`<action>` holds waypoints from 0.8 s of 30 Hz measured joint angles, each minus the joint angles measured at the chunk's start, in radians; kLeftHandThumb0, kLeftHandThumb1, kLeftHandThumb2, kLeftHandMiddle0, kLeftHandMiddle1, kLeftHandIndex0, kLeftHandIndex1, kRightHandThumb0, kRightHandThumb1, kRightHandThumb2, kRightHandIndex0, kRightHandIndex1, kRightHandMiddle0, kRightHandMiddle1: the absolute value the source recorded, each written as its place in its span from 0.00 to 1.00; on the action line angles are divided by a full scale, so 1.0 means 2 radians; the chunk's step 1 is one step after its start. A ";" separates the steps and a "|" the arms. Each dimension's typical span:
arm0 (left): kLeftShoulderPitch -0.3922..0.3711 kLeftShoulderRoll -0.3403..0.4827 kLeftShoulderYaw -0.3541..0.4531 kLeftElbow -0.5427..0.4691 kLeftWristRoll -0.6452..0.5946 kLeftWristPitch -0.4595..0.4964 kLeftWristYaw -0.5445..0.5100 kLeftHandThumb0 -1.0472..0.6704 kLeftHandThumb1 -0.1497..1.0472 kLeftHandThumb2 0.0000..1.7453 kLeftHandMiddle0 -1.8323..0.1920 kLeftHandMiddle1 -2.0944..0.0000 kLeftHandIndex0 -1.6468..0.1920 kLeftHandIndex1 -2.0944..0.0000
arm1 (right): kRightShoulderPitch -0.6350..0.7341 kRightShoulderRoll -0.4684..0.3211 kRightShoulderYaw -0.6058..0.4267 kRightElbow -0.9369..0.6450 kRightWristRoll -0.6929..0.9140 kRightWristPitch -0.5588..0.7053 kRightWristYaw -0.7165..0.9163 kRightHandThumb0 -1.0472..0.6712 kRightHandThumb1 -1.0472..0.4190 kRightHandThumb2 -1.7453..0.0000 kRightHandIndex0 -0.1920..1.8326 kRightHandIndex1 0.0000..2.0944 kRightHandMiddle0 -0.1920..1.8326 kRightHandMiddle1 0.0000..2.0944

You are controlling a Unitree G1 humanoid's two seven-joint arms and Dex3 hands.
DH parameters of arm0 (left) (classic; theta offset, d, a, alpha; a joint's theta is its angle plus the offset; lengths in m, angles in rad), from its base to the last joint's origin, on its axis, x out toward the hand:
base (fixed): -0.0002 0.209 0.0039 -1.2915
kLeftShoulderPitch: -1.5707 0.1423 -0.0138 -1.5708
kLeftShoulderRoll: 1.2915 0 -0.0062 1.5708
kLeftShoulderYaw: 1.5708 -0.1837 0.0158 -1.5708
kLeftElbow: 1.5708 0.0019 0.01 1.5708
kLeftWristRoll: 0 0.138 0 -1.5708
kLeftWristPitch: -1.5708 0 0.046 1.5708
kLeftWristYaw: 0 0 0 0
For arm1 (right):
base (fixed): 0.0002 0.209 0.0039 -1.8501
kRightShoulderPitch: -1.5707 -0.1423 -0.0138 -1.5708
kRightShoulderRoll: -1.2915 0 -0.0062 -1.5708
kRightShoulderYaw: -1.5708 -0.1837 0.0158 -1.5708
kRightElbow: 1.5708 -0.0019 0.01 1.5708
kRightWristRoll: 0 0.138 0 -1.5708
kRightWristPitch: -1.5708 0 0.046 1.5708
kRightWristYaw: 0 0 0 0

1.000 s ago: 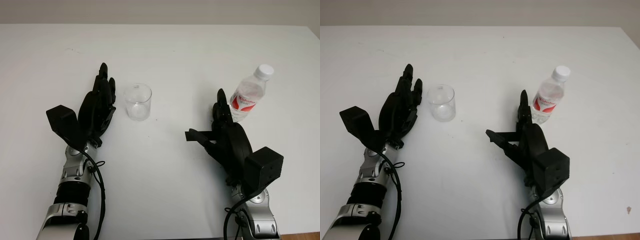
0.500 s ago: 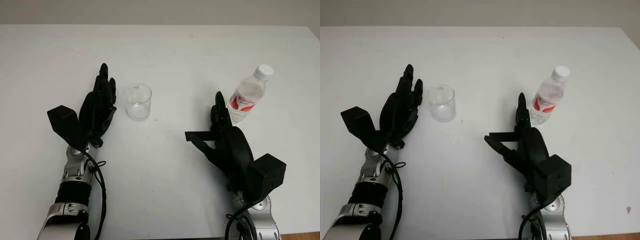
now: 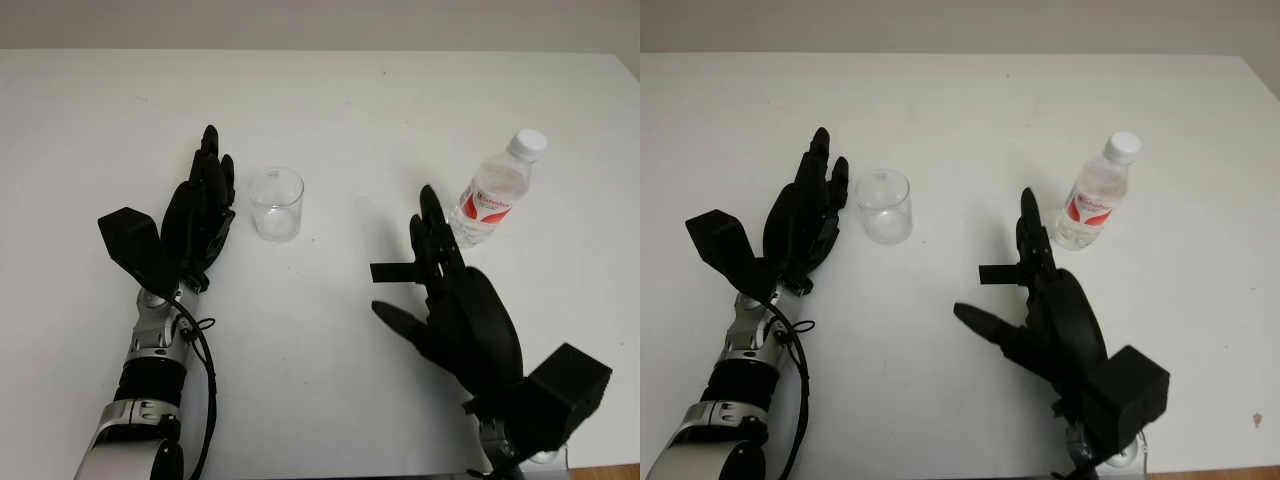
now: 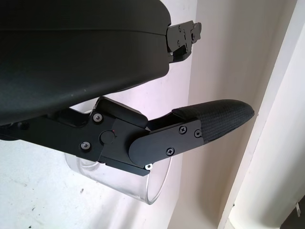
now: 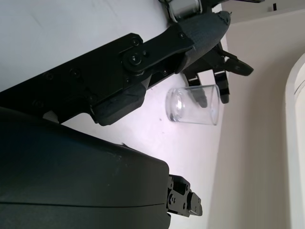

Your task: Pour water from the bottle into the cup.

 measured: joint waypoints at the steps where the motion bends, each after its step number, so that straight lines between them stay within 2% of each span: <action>1: -0.001 0.000 0.000 0.004 0.000 -0.002 -0.003 0.13 1.00 0.42 1.00 1.00 1.00 1.00 | 0.012 -0.002 0.001 -0.005 0.000 -0.001 0.001 0.07 0.13 0.97 0.00 0.00 0.00 0.00; 6: -0.010 0.000 0.002 0.022 -0.001 -0.006 -0.013 0.13 1.00 0.41 1.00 1.00 1.00 1.00 | 0.076 -0.017 0.007 -0.026 0.001 -0.021 0.014 0.08 0.09 0.96 0.00 0.00 0.00 0.00; 13: -0.015 0.000 0.002 0.036 -0.001 -0.010 -0.019 0.12 1.00 0.41 1.00 1.00 1.00 1.00 | 0.132 -0.022 0.010 -0.056 0.008 -0.021 0.010 0.10 0.10 0.97 0.00 0.00 0.00 0.00; 20: -0.017 -0.001 0.002 0.039 0.000 -0.010 -0.018 0.12 1.00 0.41 1.00 1.00 1.00 1.00 | 0.157 -0.021 -0.001 -0.056 0.027 -0.039 0.002 0.14 0.11 0.97 0.00 0.00 0.00 0.00; 24: -0.020 -0.001 0.002 0.046 0.000 -0.013 -0.019 0.12 1.00 0.41 1.00 1.00 1.00 1.00 | 0.165 -0.021 -0.017 -0.057 0.034 -0.041 -0.006 0.11 0.09 0.97 0.00 0.00 0.00 0.00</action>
